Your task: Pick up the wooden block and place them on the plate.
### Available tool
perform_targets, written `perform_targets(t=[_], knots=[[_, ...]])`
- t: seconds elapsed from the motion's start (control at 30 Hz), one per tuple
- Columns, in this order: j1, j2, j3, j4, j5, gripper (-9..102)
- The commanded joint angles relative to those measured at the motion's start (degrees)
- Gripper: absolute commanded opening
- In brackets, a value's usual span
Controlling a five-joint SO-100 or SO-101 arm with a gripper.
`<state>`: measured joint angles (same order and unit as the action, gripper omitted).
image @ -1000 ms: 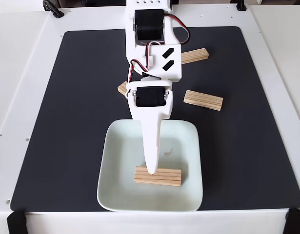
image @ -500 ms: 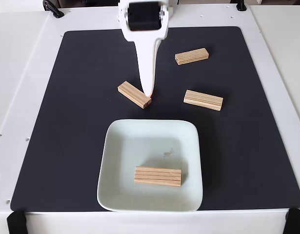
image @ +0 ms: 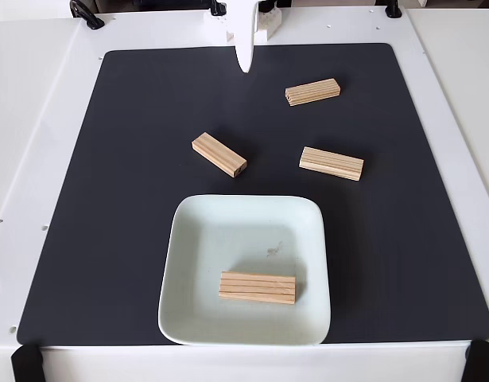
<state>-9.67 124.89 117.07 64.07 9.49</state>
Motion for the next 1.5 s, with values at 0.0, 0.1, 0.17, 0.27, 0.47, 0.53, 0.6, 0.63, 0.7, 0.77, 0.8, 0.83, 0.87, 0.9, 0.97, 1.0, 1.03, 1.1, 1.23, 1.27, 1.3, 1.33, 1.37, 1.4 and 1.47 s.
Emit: perform_targets(t=[0.0,0.1,0.17,0.27,0.47,0.53,0.6,0.63,0.7,0.77,0.8,0.83,0.87,0.9,0.97,1.0,1.03,1.1,1.23,1.27,1.3,1.33,1.37,1.4,1.47], knots=[[2.4,1.1,-2.0,0.5,9.2,-1],[3.1,-4.2,-7.8,1.1,15.2,-1],[3.3,-9.8,-12.2,1.5,17.3,-1],[4.8,-19.3,-21.4,6.3,20.2,-1],[5.4,-37.5,-35.8,16.3,24.3,-1],[6.1,-41.5,-37.9,16.4,26.2,-1],[6.4,-44.0,-39.3,16.3,27.8,-1],[6.4,-45.1,-39.5,16.3,27.9,-1],[6.4,-46.3,-39.2,16.1,27.8,-1],[6.5,-47.2,-39.0,16.3,27.9,-1],[6.6,-47.5,-38.9,16.4,27.8,0],[6.6,-47.6,-38.8,16.4,27.9,3],[6.6,-47.6,-38.6,16.4,27.9,7],[6.6,-47.5,-38.2,16.4,27.9,13],[6.3,-47.2,-37.3,16.4,28.1,23],[6.2,-47.1,-36.7,16.4,28.2,28],[6.0,-47.0,-36.1,16.4,28.3,31],[5.8,-47.0,-35.8,16.4,28.3,31],[5.8,-48.0,-35.8,15.7,27.9,27],[5.8,-48.1,-35.8,15.6,27.9,26],[5.8,-48.3,-35.8,15.6,27.8,25],[5.8,-48.9,-35.8,15.6,27.8,25],[5.7,-49.7,-35.9,15.6,27.8,25],[5.7,-50.6,-36.2,15.6,27.9,25],[5.8,-52.2,-36.8,15.6,28.3,25]])
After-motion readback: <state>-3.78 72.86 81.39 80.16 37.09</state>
